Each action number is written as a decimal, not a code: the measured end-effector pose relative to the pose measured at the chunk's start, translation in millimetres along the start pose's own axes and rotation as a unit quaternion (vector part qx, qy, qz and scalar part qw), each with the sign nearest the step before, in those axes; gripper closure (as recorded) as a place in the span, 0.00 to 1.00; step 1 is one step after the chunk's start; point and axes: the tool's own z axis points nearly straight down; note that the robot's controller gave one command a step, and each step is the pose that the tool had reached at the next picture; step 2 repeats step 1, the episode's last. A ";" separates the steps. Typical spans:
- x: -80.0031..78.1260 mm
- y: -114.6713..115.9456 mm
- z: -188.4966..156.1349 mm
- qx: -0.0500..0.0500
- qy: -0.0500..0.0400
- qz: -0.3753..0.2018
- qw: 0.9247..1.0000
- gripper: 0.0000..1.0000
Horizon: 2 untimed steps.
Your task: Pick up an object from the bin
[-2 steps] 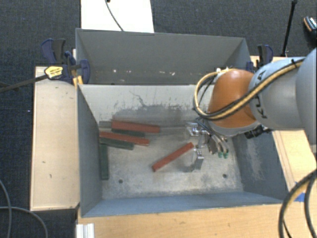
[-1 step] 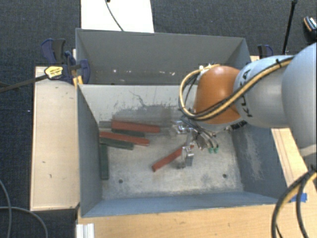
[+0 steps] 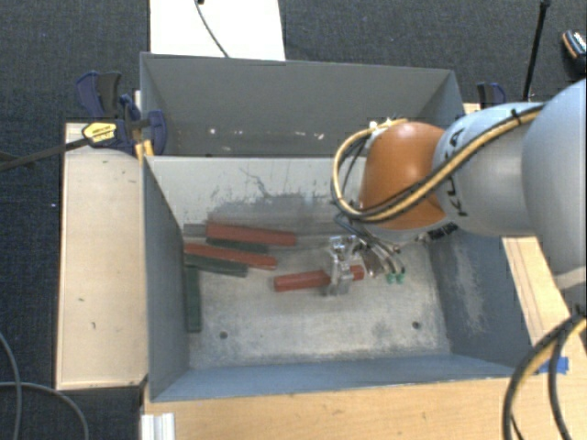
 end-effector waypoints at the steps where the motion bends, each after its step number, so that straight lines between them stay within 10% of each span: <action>1: 22.6 37.6 -140.7 0.000 -0.003 -0.041 0.999 1.00; 2: 22.6 37.6 -140.7 0.000 -0.003 -0.041 0.999 1.00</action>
Offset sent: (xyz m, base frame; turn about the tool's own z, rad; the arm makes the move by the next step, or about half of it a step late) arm -0.0309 0.0320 0.1356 -0.0863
